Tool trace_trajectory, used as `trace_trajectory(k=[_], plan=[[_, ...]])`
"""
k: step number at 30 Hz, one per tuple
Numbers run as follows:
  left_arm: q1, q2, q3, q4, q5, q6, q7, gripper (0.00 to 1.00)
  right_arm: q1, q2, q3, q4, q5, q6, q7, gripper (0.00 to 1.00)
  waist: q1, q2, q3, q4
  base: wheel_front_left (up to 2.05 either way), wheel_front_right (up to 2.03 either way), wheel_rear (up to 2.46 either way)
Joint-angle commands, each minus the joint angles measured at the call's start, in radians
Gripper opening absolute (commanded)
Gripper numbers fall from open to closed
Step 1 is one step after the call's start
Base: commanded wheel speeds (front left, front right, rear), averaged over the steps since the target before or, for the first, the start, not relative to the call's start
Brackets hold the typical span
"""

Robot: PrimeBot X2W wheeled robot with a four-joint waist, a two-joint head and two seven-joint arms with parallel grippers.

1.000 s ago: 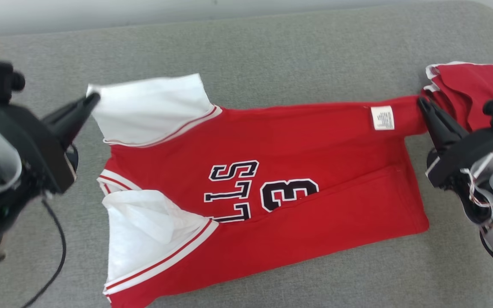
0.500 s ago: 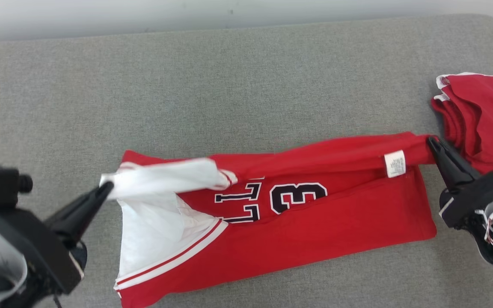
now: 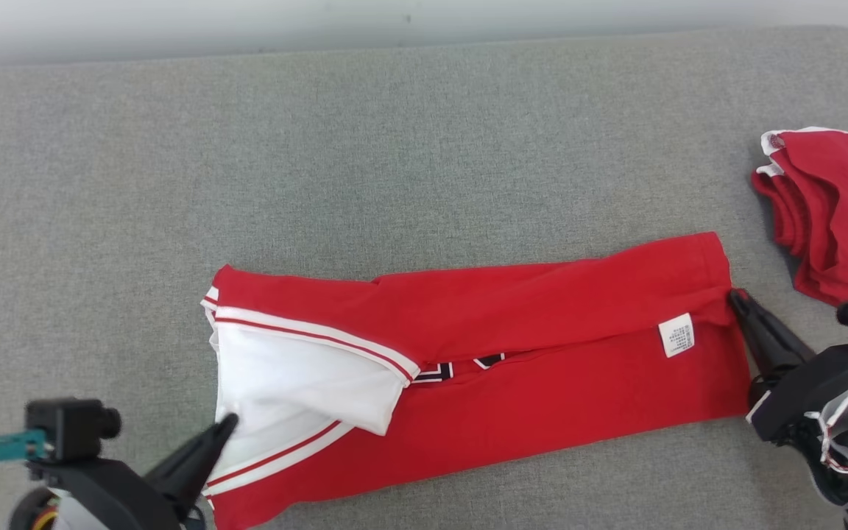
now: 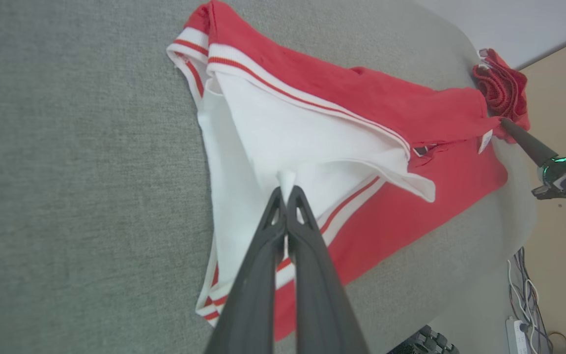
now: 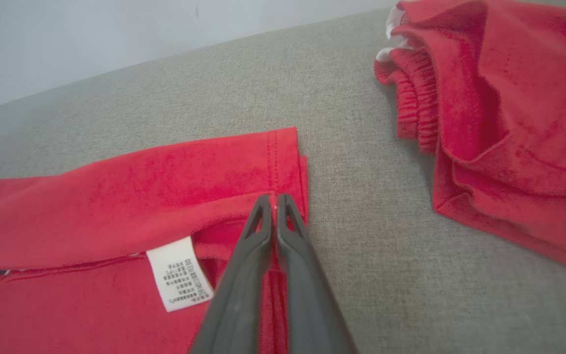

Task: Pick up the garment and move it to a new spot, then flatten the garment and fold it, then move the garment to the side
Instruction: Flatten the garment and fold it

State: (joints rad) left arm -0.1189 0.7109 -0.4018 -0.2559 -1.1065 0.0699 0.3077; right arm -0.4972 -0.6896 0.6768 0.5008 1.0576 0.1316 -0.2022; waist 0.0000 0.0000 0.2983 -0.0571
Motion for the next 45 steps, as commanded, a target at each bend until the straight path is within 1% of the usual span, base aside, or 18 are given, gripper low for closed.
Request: trace_trajectory(k=[1,2,3,4,5,6,8,11,15,22,26,29,31,34,35,36,39,45], plan=[[0.013,-0.027,-0.018,0.024,0.013,-0.007,-0.014,0.00,0.011,0.019,0.000,0.011,-0.001,-0.002,0.005,0.00,0.0000,0.0000,-0.007,0.000,0.00,0.00,0.00],[0.013,-0.039,-0.028,0.040,0.018,-0.007,-0.018,0.00,0.013,0.024,-0.001,0.018,-0.003,-0.002,0.006,0.16,0.0000,0.0000,-0.011,0.000,0.00,0.00,0.00],[0.013,-0.049,-0.037,0.054,0.026,-0.002,-0.022,0.02,0.016,0.029,-0.003,0.025,-0.002,-0.002,0.008,0.38,0.0000,0.0000,-0.016,0.000,0.00,0.00,0.00],[0.015,-0.056,-0.045,0.064,0.034,-0.003,-0.027,0.28,0.018,0.032,-0.004,0.030,-0.003,-0.002,0.009,0.87,0.0000,0.0000,-0.022,0.000,0.00,0.00,0.00],[0.018,-0.069,-0.049,0.074,0.038,0.001,-0.039,0.43,0.022,0.034,-0.008,0.036,-0.004,-0.002,0.004,1.00,0.0000,0.0000,-0.031,0.000,0.00,0.00,0.00],[0.021,-0.078,-0.051,0.082,0.043,0.008,-0.051,1.00,0.026,0.035,-0.014,0.039,-0.001,-0.002,-0.002,1.00,0.0000,0.0000,-0.038,-0.001,0.00,0.00,0.00],[0.024,-0.087,-0.051,0.088,0.048,0.010,-0.066,1.00,0.033,0.035,-0.018,0.039,0.003,-0.002,-0.005,1.00,0.0000,0.0000,-0.047,-0.001,0.00,0.00,0.00],[0.049,-0.105,-0.045,0.101,0.080,0.042,-0.118,1.00,0.062,0.027,-0.037,0.033,0.010,-0.002,-0.020,1.00,0.0000,0.0000,-0.079,-0.004,0.00,0.00,0.00],[0.088,-0.138,-0.038,0.093,0.154,0.099,-0.225,1.00,0.115,0.027,-0.072,0.019,0.022,-0.002,-0.042,1.00,0.0000,0.0000,-0.122,-0.005,0.00,0.00,0.00],[0.130,-0.208,-0.075,0.107,0.331,0.213,-0.410,1.00,0.235,0.071,-0.164,0.005,0.047,-0.002,-0.060,1.00,0.0000,0.0000,-0.183,0.013,0.00,0.00,0.00],[0.150,-0.247,-0.078,0.146,0.378,0.247,-0.495,1.00,0.290,0.094,-0.215,-0.004,0.059,-0.002,-0.061,1.00,0.0000,0.0000,-0.204,0.031,0.00,0.00,0.00],[0.162,-0.256,-0.088,0.181,0.436,0.256,-0.541,1.00,0.317,0.110,-0.250,-0.008,0.074,-0.002,-0.062,1.00,0.0000,0.0000,-0.215,0.050,0.00,0.00,0.00],[0.169,-0.275,-0.087,0.202,0.470,0.264,-0.559,1.00,0.331,0.120,-0.272,-0.011,0.086,-0.002,-0.062,1.00,0.0000,0.0000,-0.220,0.064,0.00,0.00,0.00],[0.171,-0.277,-0.100,0.231,0.554,0.277,-0.571,1.00,0.344,0.129,-0.297,-0.007,0.112,-0.002,-0.062,1.00,0.0000,0.0000,-0.225,0.088,0.00,0.00,0.00],[0.172,-0.288,-0.116,0.239,0.610,0.279,-0.573,1.00,0.346,0.138,-0.310,0.000,0.138,-0.002,-0.059,1.00,0.0000,0.0000,-0.226,0.105,0.00,0.00,0.00],[0.175,-0.295,-0.123,0.243,0.627,0.279,-0.574,1.00,0.345,0.142,-0.313,0.005,0.152,-0.002,-0.052,1.00,0.0000,0.0000,-0.226,0.113,0.00,0.00,0.00],[0.177,-0.319,-0.129,0.245,0.670,0.271,-0.574,1.00,0.328,0.148,-0.325,0.023,0.196,-0.002,-0.026,1.00,0.0000,0.0000,-0.223,0.137,0.00,0.00,0.00],[0.166,-0.354,-0.137,0.259,0.713,0.237,-0.574,1.00,0.285,0.153,-0.347,0.089,0.274,-0.002,0.026,1.00,0.0000,0.0000,-0.209,0.178,0.00,0.00,0.00]])
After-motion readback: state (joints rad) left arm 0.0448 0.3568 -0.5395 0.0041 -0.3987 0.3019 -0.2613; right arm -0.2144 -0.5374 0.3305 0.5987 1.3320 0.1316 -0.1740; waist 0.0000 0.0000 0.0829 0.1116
